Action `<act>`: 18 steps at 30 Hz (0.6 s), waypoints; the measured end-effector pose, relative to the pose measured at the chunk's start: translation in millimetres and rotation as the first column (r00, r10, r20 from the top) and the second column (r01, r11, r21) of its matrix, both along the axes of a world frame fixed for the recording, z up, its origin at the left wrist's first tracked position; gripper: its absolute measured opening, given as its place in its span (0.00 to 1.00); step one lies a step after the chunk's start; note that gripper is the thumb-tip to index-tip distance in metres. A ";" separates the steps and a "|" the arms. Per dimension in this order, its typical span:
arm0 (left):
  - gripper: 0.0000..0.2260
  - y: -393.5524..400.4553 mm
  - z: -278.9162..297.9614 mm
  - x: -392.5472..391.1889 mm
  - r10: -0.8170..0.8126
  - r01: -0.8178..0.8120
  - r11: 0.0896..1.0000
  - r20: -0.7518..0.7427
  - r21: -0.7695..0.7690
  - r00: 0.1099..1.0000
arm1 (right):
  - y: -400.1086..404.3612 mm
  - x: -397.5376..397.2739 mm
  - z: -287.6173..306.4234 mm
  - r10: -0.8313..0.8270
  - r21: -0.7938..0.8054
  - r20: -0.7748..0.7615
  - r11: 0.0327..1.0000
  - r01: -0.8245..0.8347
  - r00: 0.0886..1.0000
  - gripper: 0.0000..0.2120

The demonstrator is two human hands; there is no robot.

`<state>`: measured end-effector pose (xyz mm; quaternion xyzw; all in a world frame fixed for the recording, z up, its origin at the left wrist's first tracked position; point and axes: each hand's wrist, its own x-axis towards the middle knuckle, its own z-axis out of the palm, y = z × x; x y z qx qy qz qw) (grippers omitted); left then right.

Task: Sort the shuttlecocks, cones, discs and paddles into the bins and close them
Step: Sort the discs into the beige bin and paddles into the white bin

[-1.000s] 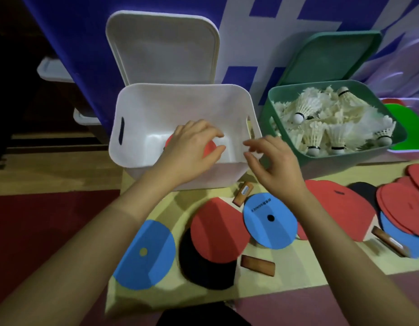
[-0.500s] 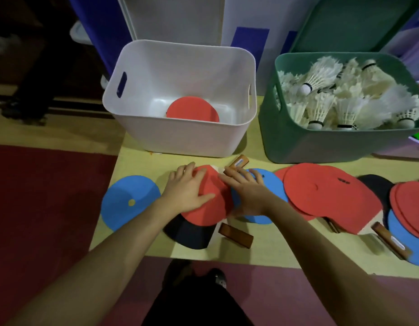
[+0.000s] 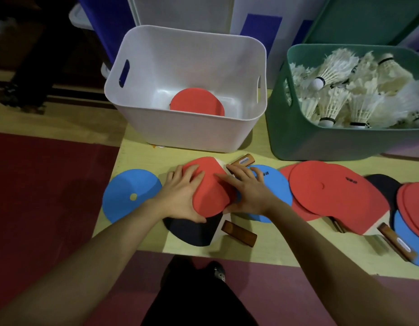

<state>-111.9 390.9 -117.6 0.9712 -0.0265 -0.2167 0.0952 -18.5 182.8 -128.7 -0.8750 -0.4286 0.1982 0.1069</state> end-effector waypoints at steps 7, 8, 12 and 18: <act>0.57 40.7 25.4 -0.2 -0.099 0.128 0.985 0.229 -0.116 0.968 | 40.6 5.8 32.9 0.048 -0.050 -0.081 0.997 -0.052 0.996 0.61; 0.56 45.4 28.7 -1.7 -0.101 0.138 0.983 0.262 -0.125 0.960 | 44.4 5.5 37.0 0.051 -0.052 -0.080 0.997 -0.055 0.996 0.61; 0.49 66.8 36.8 -8.1 -0.135 0.187 0.974 0.346 -0.124 0.929 | 51.2 -2.8 44.8 0.075 0.046 0.113 0.996 -0.081 0.991 0.55; 0.43 79.8 38.9 -5.4 -0.173 0.224 0.963 0.290 -0.153 0.941 | 43.7 -36.9 36.5 -0.158 0.120 0.195 0.983 0.136 0.968 0.44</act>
